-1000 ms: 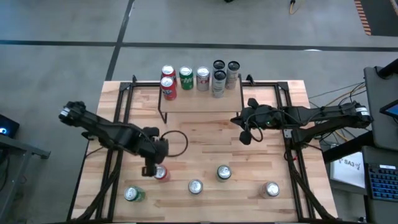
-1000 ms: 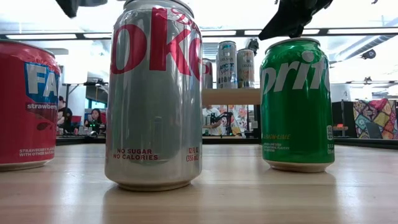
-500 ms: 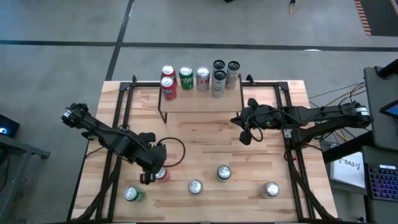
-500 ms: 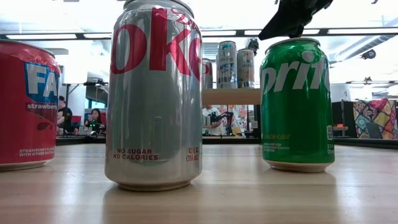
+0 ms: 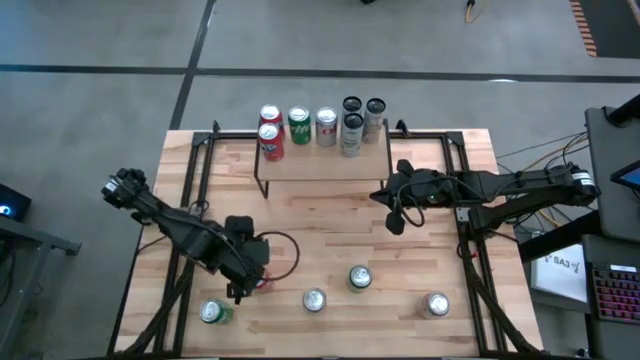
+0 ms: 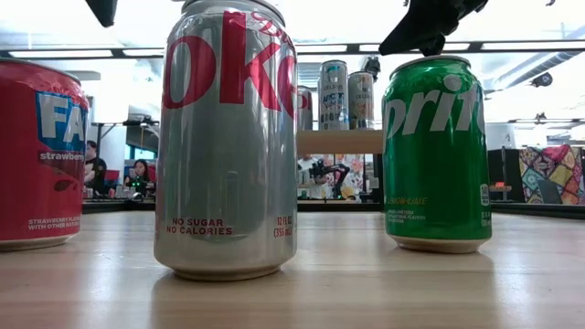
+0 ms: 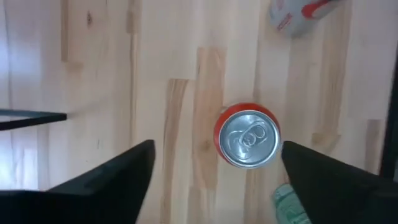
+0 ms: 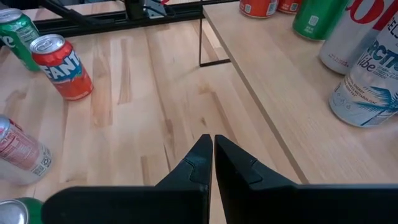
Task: Place canned beverage on shelf
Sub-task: Put the orange soda can on the shelf aligned with the other orange soda can
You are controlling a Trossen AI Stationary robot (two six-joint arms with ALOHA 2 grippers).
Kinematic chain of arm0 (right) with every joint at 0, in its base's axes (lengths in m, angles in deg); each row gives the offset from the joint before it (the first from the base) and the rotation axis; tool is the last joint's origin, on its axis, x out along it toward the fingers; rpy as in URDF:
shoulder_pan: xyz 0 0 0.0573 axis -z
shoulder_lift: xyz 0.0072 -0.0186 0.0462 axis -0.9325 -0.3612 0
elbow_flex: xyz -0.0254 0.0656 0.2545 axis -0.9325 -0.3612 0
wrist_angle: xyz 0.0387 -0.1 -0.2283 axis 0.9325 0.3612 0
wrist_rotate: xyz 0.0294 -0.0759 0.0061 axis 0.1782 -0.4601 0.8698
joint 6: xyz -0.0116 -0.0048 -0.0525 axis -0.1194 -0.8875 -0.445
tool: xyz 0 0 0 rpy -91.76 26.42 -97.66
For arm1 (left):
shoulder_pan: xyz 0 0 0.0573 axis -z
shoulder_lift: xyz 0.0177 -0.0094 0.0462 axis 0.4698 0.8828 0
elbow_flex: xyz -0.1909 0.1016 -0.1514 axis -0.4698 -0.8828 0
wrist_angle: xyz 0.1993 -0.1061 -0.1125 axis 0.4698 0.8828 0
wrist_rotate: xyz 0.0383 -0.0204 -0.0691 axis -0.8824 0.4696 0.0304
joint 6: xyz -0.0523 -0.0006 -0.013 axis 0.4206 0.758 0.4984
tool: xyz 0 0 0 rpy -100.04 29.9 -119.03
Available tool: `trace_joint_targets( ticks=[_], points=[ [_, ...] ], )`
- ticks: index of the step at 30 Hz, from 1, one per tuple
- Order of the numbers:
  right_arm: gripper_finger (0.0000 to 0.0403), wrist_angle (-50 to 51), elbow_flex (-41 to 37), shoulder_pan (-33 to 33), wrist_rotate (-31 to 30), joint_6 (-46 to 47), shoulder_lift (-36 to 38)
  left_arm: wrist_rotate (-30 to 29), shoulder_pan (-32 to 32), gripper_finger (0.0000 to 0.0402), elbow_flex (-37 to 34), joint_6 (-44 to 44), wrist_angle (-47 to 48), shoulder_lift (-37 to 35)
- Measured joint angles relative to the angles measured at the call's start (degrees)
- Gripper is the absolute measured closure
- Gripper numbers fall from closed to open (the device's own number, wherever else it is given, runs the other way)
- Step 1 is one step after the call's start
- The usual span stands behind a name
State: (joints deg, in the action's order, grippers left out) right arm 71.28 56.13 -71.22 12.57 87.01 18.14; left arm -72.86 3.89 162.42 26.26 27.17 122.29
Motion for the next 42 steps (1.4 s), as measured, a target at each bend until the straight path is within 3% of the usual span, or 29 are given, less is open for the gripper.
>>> trace_joint_targets(
  ticks=[6,10,42],
  points=[
    [0.0394,-0.09,0.0,0.0,0.06,-0.04,0.0,2.03,0.08,0.0024,-0.05,-0.97,0.96,4.95],
    [0.0394,-0.09,0.0,0.0,0.15,-0.04,0.0,6.19,0.39,0.0028,-0.05,-0.8,1.58,7.83],
    [0.0394,-0.37,0.0,0.0,0.11,-0.07,0.0,5.77,2.09,0.0035,-1.02,-1.24,-1.15,15.03]
  ],
)
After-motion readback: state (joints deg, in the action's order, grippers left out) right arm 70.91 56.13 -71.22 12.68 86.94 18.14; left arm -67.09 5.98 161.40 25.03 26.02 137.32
